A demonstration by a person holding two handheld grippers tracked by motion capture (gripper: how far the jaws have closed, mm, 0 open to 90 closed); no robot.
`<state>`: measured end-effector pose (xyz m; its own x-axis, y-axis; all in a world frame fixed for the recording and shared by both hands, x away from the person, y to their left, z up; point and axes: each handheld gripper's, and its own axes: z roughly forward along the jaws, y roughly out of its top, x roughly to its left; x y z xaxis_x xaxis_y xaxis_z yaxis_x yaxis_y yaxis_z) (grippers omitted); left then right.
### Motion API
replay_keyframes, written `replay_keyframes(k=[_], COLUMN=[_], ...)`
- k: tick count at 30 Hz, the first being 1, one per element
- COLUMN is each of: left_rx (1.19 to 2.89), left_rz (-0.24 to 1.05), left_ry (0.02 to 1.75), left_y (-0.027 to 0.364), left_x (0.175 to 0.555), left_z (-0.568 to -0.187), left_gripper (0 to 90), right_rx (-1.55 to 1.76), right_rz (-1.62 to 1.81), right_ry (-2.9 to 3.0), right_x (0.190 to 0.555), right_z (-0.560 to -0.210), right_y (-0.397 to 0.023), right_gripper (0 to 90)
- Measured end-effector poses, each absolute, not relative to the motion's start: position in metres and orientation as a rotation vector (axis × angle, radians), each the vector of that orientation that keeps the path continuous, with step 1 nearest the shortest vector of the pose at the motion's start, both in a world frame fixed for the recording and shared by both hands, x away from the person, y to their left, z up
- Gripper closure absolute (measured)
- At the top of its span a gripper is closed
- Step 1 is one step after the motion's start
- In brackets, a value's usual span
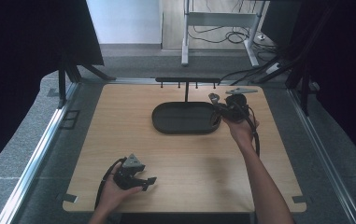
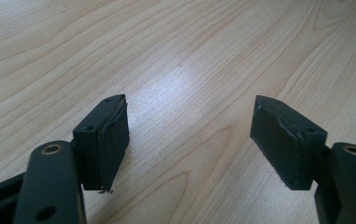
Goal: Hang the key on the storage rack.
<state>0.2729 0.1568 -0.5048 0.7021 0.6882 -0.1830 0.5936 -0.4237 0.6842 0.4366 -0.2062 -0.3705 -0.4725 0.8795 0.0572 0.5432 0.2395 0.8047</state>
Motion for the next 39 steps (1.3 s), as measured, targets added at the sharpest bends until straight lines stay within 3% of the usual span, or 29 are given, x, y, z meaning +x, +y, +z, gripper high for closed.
replay_keyframes(k=[19, 39], left_rx=[2.15, 2.166], left_rz=[0.152, 0.157], left_ry=[0.983, 0.969], left_y=[0.158, 0.154], left_x=[0.274, 0.273], left_z=[-0.507, -0.508], left_gripper=[28.8, 28.8], right_rx=[1.32, 1.367], right_rz=[1.113, 1.049], right_ry=[2.013, 1.98], right_x=[0.464, 0.485], right_z=[-0.368, -0.398], right_y=[-0.203, -0.197], right_gripper=[80.6, 80.5])
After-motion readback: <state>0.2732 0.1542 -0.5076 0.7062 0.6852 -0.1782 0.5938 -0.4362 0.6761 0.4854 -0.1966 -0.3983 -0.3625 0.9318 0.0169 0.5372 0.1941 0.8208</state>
